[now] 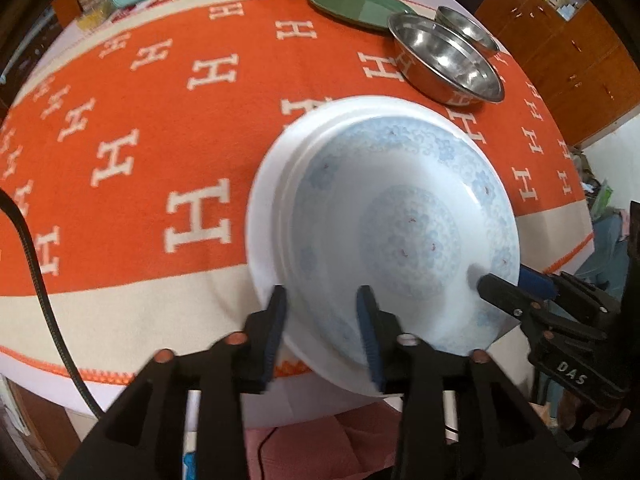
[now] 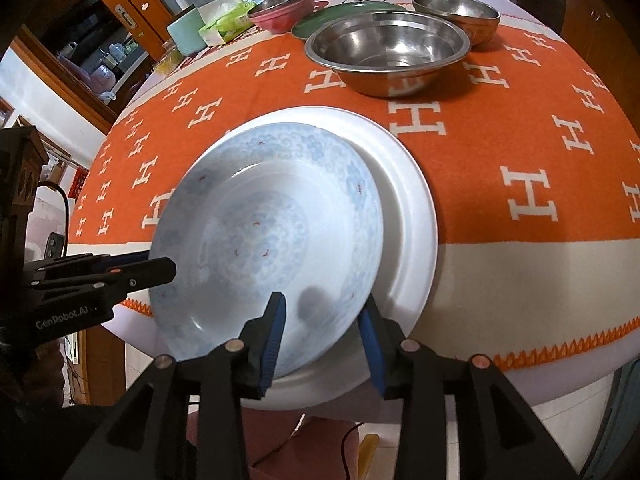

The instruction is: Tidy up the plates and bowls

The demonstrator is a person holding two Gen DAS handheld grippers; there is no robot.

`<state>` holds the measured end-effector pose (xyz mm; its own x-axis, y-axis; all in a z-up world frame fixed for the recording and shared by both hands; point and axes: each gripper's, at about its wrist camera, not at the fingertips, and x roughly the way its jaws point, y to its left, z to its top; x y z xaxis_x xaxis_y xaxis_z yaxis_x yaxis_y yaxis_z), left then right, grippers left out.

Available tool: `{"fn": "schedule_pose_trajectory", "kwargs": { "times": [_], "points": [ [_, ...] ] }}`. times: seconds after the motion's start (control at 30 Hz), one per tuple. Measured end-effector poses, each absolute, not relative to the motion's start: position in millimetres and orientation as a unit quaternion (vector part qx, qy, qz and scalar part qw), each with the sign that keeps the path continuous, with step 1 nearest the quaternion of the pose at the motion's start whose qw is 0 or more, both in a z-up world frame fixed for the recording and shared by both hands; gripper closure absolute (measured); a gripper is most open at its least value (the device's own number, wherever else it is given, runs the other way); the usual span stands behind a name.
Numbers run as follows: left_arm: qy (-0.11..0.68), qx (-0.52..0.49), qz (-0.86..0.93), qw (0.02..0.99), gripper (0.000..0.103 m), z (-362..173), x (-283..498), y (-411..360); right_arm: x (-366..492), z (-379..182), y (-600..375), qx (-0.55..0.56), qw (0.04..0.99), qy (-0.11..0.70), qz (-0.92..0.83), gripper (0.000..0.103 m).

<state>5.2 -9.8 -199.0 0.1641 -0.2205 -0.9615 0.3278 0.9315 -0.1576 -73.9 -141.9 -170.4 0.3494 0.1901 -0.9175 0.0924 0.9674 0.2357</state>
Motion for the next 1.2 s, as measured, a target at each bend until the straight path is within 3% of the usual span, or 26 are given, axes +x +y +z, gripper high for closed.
{"fn": "schedule_pose_trajectory", "kwargs": {
  "times": [0.07, 0.13, 0.2, 0.5, 0.63, 1.2],
  "points": [
    [0.612, 0.049, -0.183, 0.768, 0.052, -193.3, 2.4, -6.8, -78.1, -166.7, -141.7, 0.130, 0.814, 0.565, 0.027, 0.057],
    [0.611, 0.049, -0.185, 0.768, 0.052, -190.2, 1.9, -2.8, -82.4, -160.2, -141.5, 0.132, 0.821, 0.555, 0.018, 0.042],
    [0.610, 0.045, -0.192, 0.767, 0.051, -186.9, 1.3, 1.5, -84.8, -155.2, -142.4, 0.135, 0.826, 0.547, 0.007, 0.038],
    [0.589, 0.052, -0.229, 0.773, 0.040, -167.7, 9.8, 5.3, -97.3, -149.2, -156.9, 0.179, 0.824, 0.535, -0.052, 0.038],
    [0.570, 0.065, -0.242, 0.783, 0.029, -154.5, 26.3, -0.2, -98.9, -143.0, -163.6, 0.206, 0.823, 0.523, -0.082, 0.038],
    [0.564, 0.020, -0.286, 0.775, 0.028, -126.9, 85.7, -32.0, -94.9, -110.4, -183.3, 0.231, 0.839, 0.466, -0.159, 0.032]
  ]
}}
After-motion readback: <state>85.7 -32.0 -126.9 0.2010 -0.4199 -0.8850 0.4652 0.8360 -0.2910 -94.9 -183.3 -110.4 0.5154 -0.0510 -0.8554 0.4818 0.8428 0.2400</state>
